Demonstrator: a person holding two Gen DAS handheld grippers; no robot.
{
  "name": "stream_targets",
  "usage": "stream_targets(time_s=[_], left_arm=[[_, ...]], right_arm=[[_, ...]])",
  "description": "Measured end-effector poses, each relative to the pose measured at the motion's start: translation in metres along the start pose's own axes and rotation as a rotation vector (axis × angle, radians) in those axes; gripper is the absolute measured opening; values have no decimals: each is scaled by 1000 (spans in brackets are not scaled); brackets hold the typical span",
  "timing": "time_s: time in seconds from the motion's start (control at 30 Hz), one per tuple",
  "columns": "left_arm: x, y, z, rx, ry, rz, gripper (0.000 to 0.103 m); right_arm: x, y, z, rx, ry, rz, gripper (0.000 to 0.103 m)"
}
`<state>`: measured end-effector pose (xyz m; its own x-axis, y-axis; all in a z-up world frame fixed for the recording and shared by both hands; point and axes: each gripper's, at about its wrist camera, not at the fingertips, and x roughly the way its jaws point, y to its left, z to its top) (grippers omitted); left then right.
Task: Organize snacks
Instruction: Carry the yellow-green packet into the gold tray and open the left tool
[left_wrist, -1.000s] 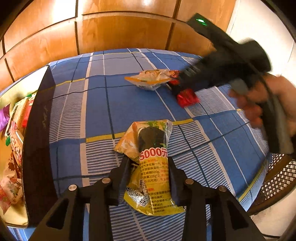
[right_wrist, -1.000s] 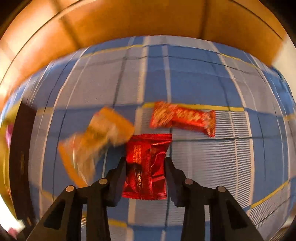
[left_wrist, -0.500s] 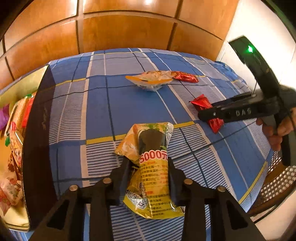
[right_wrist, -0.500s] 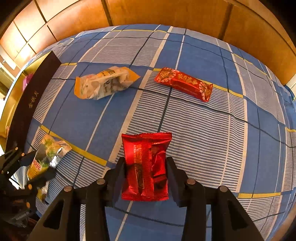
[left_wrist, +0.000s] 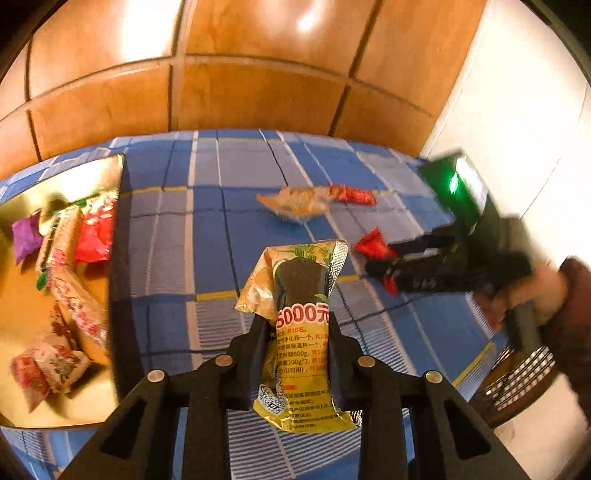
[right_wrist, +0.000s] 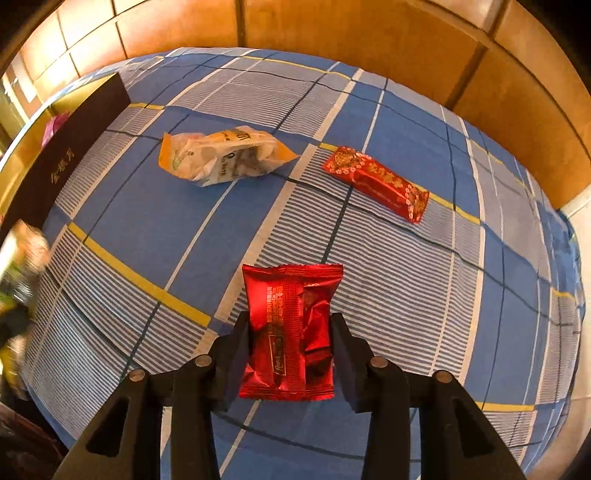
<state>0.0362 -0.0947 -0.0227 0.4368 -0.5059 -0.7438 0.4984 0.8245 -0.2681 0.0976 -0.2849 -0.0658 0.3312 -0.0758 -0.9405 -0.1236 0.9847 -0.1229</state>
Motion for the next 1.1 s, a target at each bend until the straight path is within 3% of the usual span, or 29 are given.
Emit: stream_targets(time_s=[0.2,0.33,0.53,0.67,0.8,1.1], left_arm=[[-50,46,19,-146,-117,18,29],[-73,102,25,-305,-160,106,29],[-85,181,12,-527,-148,226,29],[-81,210,4,-614,-130,254,29],[-70,224,6,-639,-110,266,29],[-41,237,11,-577,-47,393,38]], right_arm=[[-4,20,-9,-38,-20,-27,41],[-6,16,-6,-40,-25,-27,41],[-7,18,-7,-44,-28,-31,41],[-4,16,-4,-41,-27,-27,41],[-2,15,-3,-40,-28,-26,41],[0,13,-1,-33,-28,-24,41]])
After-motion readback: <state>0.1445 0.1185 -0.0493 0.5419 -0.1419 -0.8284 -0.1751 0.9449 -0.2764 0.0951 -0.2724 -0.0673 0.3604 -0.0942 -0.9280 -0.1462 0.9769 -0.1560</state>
